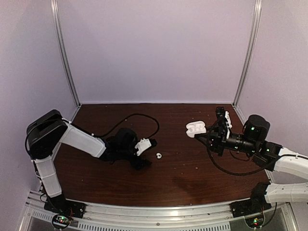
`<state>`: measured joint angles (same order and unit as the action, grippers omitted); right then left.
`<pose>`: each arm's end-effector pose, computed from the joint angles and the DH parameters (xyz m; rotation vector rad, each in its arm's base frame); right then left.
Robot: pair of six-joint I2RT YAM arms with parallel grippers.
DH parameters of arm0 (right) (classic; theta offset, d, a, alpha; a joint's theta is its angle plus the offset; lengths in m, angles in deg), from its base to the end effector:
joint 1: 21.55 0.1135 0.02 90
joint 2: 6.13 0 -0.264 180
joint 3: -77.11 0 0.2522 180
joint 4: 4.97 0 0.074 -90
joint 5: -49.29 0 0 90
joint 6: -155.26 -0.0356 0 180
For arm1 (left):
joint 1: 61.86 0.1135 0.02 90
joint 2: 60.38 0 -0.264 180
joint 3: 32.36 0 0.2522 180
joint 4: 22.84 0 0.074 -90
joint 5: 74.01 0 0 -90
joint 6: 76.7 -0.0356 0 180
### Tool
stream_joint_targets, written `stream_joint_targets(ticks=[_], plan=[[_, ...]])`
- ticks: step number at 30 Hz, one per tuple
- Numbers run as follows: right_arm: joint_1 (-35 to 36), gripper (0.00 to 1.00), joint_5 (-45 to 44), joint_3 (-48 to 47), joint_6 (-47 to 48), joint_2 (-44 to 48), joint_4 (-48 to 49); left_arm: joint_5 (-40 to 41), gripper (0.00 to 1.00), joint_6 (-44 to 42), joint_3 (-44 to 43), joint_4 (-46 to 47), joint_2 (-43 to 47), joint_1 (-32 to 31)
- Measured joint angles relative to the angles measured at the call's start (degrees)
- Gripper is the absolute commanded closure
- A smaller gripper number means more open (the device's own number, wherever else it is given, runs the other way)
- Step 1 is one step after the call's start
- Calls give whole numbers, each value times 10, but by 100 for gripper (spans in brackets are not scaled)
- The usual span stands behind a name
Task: Insert the wireless bluetooth earbuds into the charging case
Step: Move the right earbud to the center of the board.
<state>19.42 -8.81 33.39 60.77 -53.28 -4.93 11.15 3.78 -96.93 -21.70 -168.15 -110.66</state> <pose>0.1358 0.1429 0.2858 -0.9498 1.4450 1.0482 0.2386 -0.2771 0.1189 1.1801 2.0247 -0.4434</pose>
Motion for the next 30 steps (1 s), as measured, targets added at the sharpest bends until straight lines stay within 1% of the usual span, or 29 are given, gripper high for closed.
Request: stream_joint_targets(ticks=[3,6,9,12,14,17,20,30], plan=[[0,100,3,0,0,-1,-1,-75,30,-45,19,0,20,3],[0,100,4,0,0,-1,-1,-122,39,-78,-7,-14,16,8],[0,100,4,0,0,-1,-1,-152,47,-111,-76,-45,-7,19],[0,100,4,0,-1,6,-3,-179,56,-146,-171,-87,-50,32],[0,100,4,0,-2,14,-3,-195,57,-161,-218,-113,-76,42],[-1,100,3,0,-3,26,-3,-219,58,-170,-252,-145,-101,56],[-2,100,2,0,-3,32,-3,-227,58,-168,-257,-161,-117,66],[-2,100,2,0,-4,33,-4,-193,62,-139,-278,-169,-169,71]])
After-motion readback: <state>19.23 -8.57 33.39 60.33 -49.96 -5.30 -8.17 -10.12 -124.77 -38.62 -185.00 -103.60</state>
